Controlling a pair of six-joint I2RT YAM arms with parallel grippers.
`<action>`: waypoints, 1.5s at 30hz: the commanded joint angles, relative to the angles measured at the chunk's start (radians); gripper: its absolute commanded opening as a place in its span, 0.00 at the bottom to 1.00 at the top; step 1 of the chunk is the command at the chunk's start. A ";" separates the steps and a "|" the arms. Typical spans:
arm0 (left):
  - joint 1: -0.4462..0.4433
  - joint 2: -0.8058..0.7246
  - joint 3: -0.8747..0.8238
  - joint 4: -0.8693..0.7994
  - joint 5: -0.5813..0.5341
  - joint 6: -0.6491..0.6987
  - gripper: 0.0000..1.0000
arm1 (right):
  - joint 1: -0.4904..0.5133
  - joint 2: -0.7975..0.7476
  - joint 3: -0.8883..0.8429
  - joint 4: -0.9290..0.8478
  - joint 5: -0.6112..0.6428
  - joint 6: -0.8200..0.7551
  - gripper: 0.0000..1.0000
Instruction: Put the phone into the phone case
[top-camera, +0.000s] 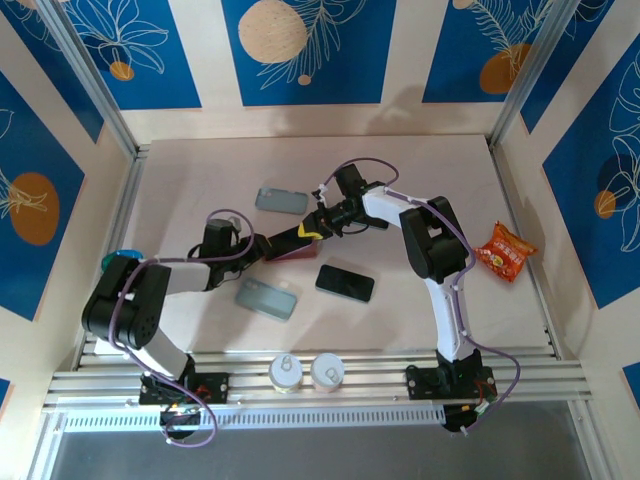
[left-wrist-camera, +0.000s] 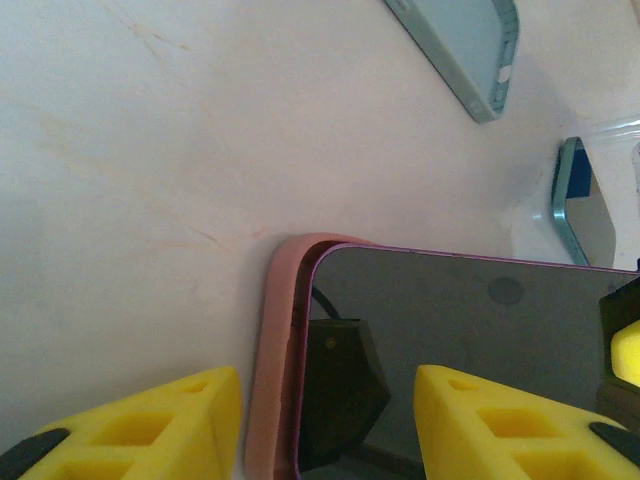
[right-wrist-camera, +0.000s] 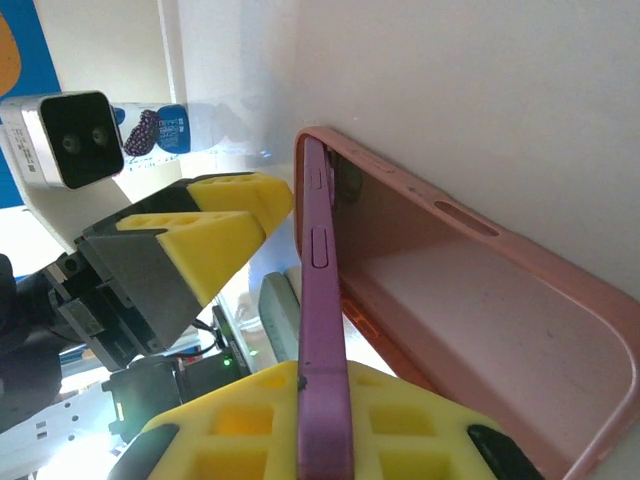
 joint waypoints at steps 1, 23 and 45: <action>-0.019 0.029 -0.002 0.050 0.045 -0.028 0.49 | 0.004 0.024 0.014 -0.005 -0.016 0.028 0.00; -0.065 0.059 0.012 0.045 0.031 -0.045 0.50 | 0.023 0.028 -0.010 0.033 0.004 0.027 0.00; -0.056 0.089 0.161 -0.120 -0.088 0.062 0.50 | 0.021 0.045 0.023 -0.049 -0.004 -0.020 0.00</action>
